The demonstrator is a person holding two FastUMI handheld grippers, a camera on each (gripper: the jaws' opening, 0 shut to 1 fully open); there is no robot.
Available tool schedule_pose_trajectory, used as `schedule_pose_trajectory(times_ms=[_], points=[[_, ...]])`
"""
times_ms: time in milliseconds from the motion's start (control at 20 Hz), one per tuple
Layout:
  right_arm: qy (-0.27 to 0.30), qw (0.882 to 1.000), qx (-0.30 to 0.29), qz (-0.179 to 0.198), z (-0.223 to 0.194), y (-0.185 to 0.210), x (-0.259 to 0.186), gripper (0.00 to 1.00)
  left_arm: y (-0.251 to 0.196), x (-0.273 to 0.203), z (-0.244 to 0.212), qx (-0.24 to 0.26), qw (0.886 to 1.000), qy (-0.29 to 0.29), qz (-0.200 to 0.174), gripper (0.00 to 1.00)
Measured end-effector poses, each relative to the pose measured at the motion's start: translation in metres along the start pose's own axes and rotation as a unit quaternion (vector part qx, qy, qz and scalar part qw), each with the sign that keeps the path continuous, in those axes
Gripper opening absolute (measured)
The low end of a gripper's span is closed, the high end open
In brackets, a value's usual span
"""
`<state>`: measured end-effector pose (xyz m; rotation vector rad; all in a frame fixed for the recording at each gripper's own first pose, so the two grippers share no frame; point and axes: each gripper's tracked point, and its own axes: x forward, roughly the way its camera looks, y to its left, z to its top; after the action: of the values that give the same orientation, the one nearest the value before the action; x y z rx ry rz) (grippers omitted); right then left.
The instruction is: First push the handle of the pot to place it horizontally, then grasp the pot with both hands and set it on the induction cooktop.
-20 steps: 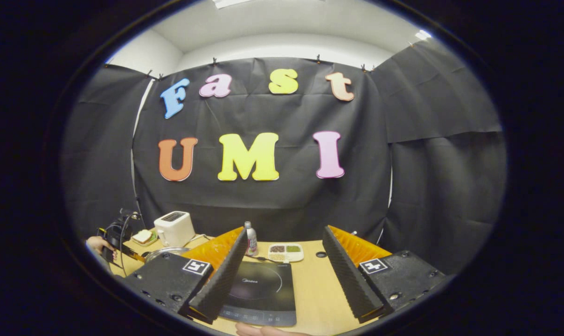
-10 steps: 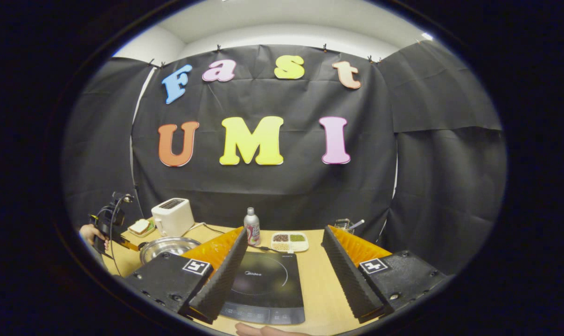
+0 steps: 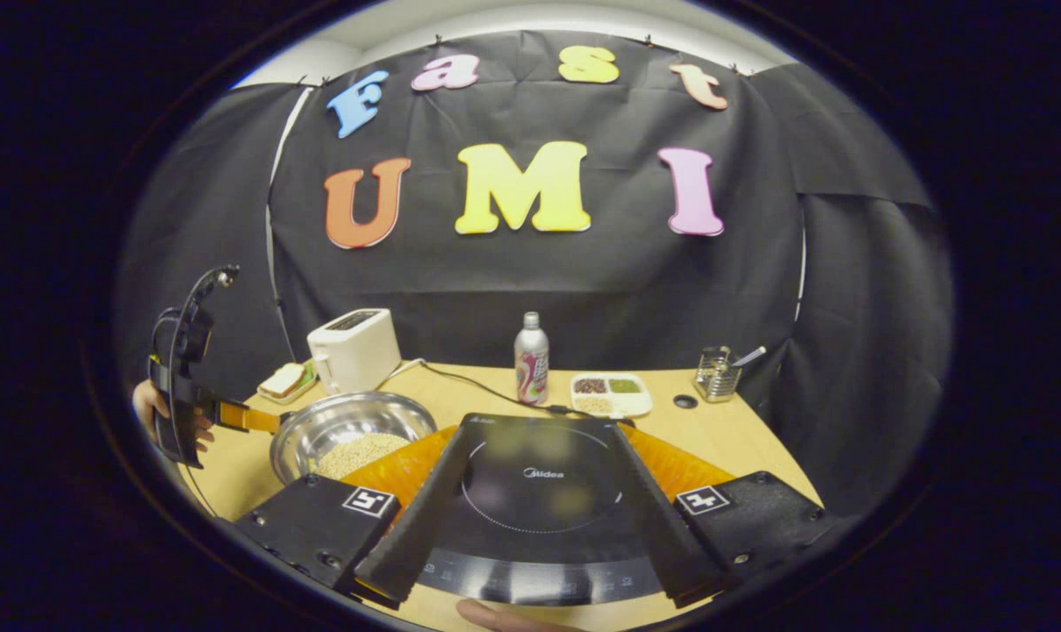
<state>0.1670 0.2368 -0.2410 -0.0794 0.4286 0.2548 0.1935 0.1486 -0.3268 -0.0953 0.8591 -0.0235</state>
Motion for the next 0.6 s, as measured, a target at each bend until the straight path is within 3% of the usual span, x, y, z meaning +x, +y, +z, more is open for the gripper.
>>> schedule_pose_trajectory(times_ms=[550,600], points=[[0.103,0.994,0.014,0.029,-0.071,0.066,0.098,1.00,0.021,0.045,-0.010,0.008,0.999,0.027,0.019,0.98],[0.103,0.994,0.010,0.028,-0.071,0.070,0.105,1.00,0.022,0.049,-0.011,0.007,0.999,0.031,0.020,0.89]])
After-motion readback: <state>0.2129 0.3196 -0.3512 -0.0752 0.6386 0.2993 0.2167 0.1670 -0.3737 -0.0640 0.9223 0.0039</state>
